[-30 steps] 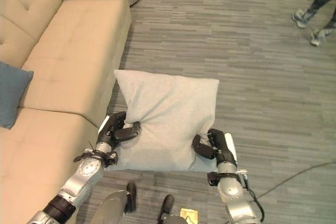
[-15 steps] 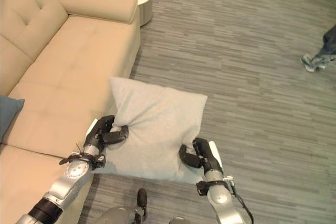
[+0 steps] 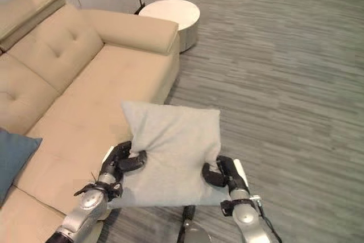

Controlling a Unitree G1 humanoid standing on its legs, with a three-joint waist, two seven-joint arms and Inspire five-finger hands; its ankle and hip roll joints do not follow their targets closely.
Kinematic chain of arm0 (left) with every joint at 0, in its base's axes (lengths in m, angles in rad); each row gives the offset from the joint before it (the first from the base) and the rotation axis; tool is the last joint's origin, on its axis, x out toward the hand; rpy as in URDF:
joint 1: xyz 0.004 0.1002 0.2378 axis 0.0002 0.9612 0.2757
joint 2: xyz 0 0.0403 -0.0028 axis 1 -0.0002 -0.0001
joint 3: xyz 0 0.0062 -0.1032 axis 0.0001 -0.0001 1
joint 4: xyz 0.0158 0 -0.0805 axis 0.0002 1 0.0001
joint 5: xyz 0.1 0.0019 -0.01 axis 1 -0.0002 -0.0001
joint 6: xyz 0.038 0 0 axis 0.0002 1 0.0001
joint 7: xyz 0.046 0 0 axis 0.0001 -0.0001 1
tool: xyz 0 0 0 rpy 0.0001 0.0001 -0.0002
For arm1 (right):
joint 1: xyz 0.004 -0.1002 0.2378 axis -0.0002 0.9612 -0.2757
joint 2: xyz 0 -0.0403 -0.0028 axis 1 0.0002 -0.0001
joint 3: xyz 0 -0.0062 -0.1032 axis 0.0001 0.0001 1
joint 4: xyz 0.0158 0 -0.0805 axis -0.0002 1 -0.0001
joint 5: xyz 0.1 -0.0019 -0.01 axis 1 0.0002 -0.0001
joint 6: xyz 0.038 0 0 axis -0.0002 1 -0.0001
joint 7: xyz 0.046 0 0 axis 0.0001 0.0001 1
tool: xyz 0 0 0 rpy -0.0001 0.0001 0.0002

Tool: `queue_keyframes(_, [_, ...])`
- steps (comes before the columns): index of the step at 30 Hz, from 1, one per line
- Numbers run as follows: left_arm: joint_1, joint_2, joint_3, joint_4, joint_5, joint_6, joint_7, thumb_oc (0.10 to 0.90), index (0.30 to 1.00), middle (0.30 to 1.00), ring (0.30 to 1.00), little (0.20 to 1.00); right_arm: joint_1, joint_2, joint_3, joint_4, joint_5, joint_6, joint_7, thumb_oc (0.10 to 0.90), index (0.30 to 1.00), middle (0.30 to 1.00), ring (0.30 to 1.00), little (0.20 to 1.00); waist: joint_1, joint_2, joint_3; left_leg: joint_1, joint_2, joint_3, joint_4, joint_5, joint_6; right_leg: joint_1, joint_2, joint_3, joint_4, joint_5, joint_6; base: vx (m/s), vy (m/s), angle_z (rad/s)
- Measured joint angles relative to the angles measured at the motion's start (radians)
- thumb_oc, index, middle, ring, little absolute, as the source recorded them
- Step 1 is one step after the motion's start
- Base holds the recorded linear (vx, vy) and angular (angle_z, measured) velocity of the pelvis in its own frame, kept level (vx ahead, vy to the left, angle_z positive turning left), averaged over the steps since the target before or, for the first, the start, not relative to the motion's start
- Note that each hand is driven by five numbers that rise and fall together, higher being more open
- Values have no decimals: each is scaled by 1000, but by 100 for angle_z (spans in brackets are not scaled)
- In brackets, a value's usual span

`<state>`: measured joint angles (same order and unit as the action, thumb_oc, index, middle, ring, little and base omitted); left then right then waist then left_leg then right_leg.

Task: Pick up all the scattered cushions and arrange them neatly on the sofa.

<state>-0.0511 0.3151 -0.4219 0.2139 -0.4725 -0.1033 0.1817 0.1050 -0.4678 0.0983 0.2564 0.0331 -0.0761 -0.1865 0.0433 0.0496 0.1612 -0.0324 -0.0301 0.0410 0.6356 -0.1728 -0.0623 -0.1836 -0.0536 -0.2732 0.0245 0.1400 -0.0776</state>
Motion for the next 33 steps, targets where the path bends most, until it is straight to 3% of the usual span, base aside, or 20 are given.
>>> queue_keyframes(2, [-23, 3, 6, 0, -2, -1, -6, 400, 300, 300, 300, 300, 4, 5, -28, -33, 23, -2, 1, 400, 300, 300, 300, 300, 0, -23, 15, -90, 41, 43, 129, 11, 0, 55, 11, -7, -27, -51, -40, 261, -173, 27])
queue_keyframes(3, [-44, 18, 6, -1, -4, -1, -19, 400, 300, 300, 300, 300, -5, 19, -30, -33, 26, -4, -19, 400, 300, 300, 300, 300, -5, -62, 36, -150, 79, 95, 207, 5, 13, 108, 14, -12, -48, -61, -34, 303, -69, 22])
queue_keyframes(5, [-45, 22, 1, -9, -13, -1, -20, 400, 300, 300, 300, 300, 3, 32, -45, -54, 44, -4, -18, 400, 300, 300, 300, 300, -3, -86, 45, -206, 93, 121, 189, -2, 19, 161, 18, -11, -68, -92, -33, 314, -42, 12])
queue_keyframes(7, [-46, 27, 1, -22, -23, -2, -20, 400, 300, 300, 300, 300, 21, 41, -51, -82, 55, -16, -29, 400, 300, 300, 300, 300, -1, -98, 51, -270, 96, 151, -27, -5, 36, 220, 25, -23, -106, -101, -11, 401, 18, 7])
queue_keyframes(8, [-48, 21, 1, -21, -27, -3, -19, 400, 300, 300, 300, 300, 30, 47, -50, -80, 56, -21, -31, 400, 300, 300, 300, 300, -9, -96, 51, -297, 84, 179, -219, 8, 42, 249, 28, -31, -117, -137, 25, 381, 48, 1])
queue_keyframes(10, [-51, 23, -1, -21, -23, -3, -18, 400, 300, 300, 300, 300, 30, 46, -33, -61, 55, -13, -37, 400, 300, 300, 300, 300, -6, -89, 50, -305, 70, 177, -476, 99, 27, 278, 38, -48, -116, -153, 41, 311, 35, 7])
queue_keyframes(12, [-44, 33, -7, -22, -18, -1, -16, 400, 300, 300, 300, 300, 45, 48, -20, -55, 49, -12, -37, 400, 300, 300, 300, 300, 1, -83, 49, -327, 54, 171, -570, 181, 27, 322, 41, -47, -116, -195, 71, 392, 72, -15])
queue_keyframes(13, [-24, 38, -7, -23, -18, 0, -16, 400, 300, 300, 300, 300, 57, 43, -3, -57, 41, -11, -36, 400, 300, 300, 300, 300, 3, -65, 42, -295, 51, 169, -603, 195, 55, 367, 53, -29, -116, -227, 96, 339, 82, -41])
queue_keyframes(14, [-13, 50, -5, -22, -18, 1, -16, 400, 300, 300, 300, 300, 61, 51, 11, -57, 32, -9, -36, 400, 300, 300, 300, 300, 6, -65, 40, -269, 43, 146, -600, 267, 102, 399, 42, -18, -105, -258, 113, 352, 109, -42])
queue_keyframes(15, [-4, 53, -3, -22, -18, 2, -15, 400, 300, 300, 300, 300, 62, 50, 19, -57, 30, -8, -36, 400, 300, 300, 300, 300, 5, -69, 36, -258, 31, 141, -597, 313, 107, 398, 29, -16, -78, -283, 138, 226, 78, -31])
queue_keyframes(16, [-3, 59, 1, -22, -19, 2, -15, 400, 300, 300, 300, 300, 64, 51, 27, -58, 25, -8, -33, 400, 300, 300, 300, 300, 4, -78, 35, -247, 14, 146, -586, 326, 120, 400, 6, -16, -43, -299, 155, 306, 195, -31])
queue_keyframes(17, [-7, 71, 3, -22, -19, 2, -14, 400, 300, 300, 300, 300, 69, 52, 31, -61, 21, -8, -25, 400, 300, 300, 300, 300, 18, -82, 35, -215, -11, 159, -590, 336, 163, 372, -45, -23, 66, -339, 195, 287, 207, -30])
queue_keyframes(18, [-13, 76, 3, -24, -19, 2, -14, 400, 300, 300, 300, 300, 74, 52, 32, -67, 20, -8, -21, 400, 300, 300, 300, 300, 20, -82, 35, -196, -29, 164, -591, 302, 182, 353, -72, -22, 126, -336, 203, 359, 270, -27])
queue_keyframes(20, [-23, 86, 1, -23, -18, 3, -11, 400, 300, 300, 300, 300, 73, 53, 32, -68, 12, -7, -9, 400, 300, 300, 300, 300, 18, -71, 40, -131, -51, 155, -607, 282, 199, 241, -141, 7, 441, -357, 256, 210, 158, 1])
queue_keyframes(22, [-50, 102, -1, -23, -15, 2, -10, 400, 300, 300, 300, 300, 74, 65, 32, -69, 11, -7, 3, 400, 300, 300, 300, 300, 1, -66, 50, -48, -70, 94, -610, 242, 211, 98, -158, 64, 735, -351, 264, 246, 63, 49])
queue_keyframes(24, [-59, 106, 2, -25, -15, 1, -9, 400, 300, 300, 300, 300, 64, 68, 31, -70, 11, -7, 7, 400, 300, 300, 300, 300, -1, -56, 60, 21, -72, 74, -621, 208, 204, 9, -149, 73, 771, -369, 252, 275, -33, 40])
queue_keyframes(27, [-68, 103, 3, -38, -16, -2, -10, 400, 300, 300, 300, 300, 56, 59, 20, -74, 11, -9, 9, 400, 300, 300, 300, 300, -7, -40, 63, 69, -71, 26, -645, 185, 185, -84, -124, 92, 574, -367, 222, 247, -120, 55])
queue_keyframes(29, [-71, 88, 5, -28, -16, -4, -11, 400, 300, 300, 300, 300, 50, 54, 19, -65, 12, -9, 9, 400, 300, 300, 300, 300, -15, -34, 63, 73, -66, -54, -648, 162, 173, -106, -59, 213, 364, -339, 193, 309, -186, 92])
queue_keyframes(30, [-65, 78, 2, -23, -20, -3, -11, 400, 300, 300, 300, 300, 39, 66, 31, -62, 10, 3, -2, 400, 300, 300, 300, 300, -16, -33, 64, 81, -67, -115, -648, 160, 172, -110, -40, 283, 240, -277, 190, 218, -170, 98])
queue_keyframes(33, [-25, 61, 4, -22, -39, -3, -9, 400, 300, 300, 300, 300, 8, 66, 65, -34, -37, 23, -36, 400, 300, 300, 300, 300, -10, -46, 57, 132, -76, -187, -658, 134, 134, -65, -55, 277, 88, -93, 167, 184, -175, 119])
